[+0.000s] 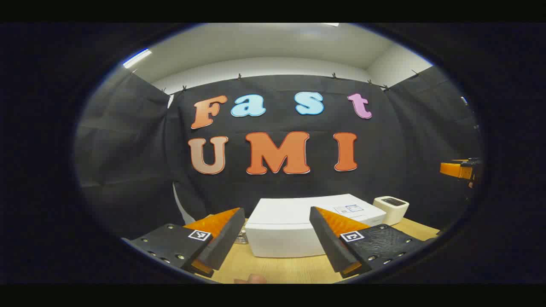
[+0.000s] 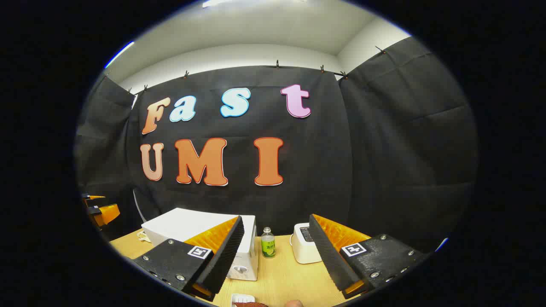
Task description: Open the microwave oven with the left hand, put the food in, and close the microwave oven.
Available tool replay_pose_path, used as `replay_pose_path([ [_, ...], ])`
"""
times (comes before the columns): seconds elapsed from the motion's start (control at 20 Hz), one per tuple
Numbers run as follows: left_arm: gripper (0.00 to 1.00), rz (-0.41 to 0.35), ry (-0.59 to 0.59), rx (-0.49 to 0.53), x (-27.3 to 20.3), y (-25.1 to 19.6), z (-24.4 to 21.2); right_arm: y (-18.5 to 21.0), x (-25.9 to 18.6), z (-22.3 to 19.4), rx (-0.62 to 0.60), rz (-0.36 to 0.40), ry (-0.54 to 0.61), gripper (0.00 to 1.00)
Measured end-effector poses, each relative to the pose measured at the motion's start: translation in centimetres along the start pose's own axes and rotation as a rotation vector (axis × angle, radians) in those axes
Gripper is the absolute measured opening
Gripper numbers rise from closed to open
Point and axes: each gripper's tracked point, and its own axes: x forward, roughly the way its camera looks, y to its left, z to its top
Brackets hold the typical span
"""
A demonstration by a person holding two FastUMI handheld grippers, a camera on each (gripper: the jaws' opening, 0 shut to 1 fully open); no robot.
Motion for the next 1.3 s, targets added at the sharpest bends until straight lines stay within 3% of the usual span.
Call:
replay_pose_path([
  [0.55,0.97,-0.013,-0.012,0.005,-0.4,-1.4,1.2,1.3,-0.3,0.3,0.045,0.082,0.018,0.95],
  [0.75,0.93,-0.010,-0.021,0.013,-0.5,-1.7,1.6,0.7,-0.2,0.5,0.054,0.076,0.017,0.95],
  [1.05,0.97,-0.015,0.002,-0.028,-0.3,-2.0,0.5,0.1,-0.3,0.1,0.048,0.065,0.014,0.95],
  [1.15,0.89,-0.008,-0.002,-0.025,0.0,-2.2,0.2,-0.3,-0.1,-0.2,0.050,0.056,0.015,0.95],
  [1.3,0.97,-0.033,0.009,-0.023,0.4,-4.2,-1.3,-0.8,0.0,-0.8,0.059,0.050,0.024,0.95],
])
